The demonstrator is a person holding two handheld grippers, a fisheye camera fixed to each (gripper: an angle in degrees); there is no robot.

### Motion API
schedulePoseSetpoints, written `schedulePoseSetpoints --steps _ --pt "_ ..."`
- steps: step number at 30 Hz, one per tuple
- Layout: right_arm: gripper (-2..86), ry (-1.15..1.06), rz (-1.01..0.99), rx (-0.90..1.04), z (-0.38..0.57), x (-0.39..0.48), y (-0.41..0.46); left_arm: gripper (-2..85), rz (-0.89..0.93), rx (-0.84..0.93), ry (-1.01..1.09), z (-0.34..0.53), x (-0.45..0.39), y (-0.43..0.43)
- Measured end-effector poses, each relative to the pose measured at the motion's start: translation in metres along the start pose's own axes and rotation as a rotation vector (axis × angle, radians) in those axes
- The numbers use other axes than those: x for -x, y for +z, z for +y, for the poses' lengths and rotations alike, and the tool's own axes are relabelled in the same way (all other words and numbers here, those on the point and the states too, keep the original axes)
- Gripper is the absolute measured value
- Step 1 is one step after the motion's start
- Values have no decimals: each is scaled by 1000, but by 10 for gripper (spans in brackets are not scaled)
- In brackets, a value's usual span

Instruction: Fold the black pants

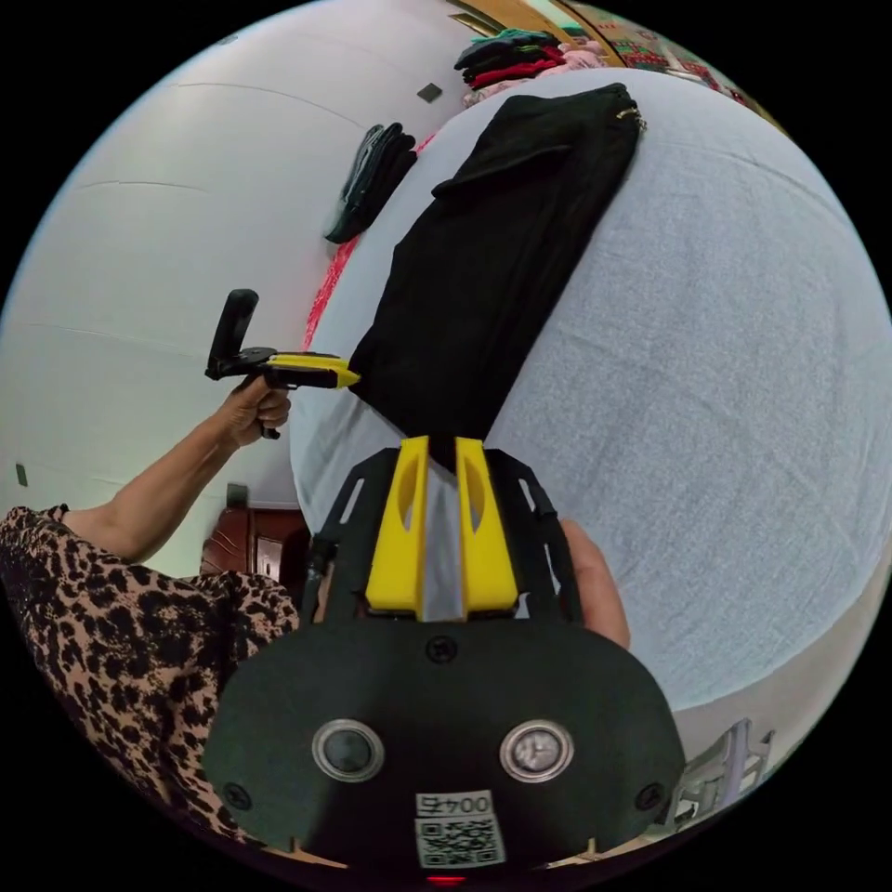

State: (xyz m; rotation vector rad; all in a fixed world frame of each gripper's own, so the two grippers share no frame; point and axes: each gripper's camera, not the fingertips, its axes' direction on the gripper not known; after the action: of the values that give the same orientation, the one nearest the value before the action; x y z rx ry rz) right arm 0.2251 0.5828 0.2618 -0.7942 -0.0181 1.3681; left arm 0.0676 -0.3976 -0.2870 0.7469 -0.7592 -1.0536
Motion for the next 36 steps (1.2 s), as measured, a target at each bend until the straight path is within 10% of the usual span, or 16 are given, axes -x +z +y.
schedulePoseSetpoints --steps 17,36 --pt "80 49 265 71 -19 34 -37 23 157 -73 42 53 72 19" --pt "136 -333 -106 106 -232 62 -55 19 7 -174 -20 38 12 41"
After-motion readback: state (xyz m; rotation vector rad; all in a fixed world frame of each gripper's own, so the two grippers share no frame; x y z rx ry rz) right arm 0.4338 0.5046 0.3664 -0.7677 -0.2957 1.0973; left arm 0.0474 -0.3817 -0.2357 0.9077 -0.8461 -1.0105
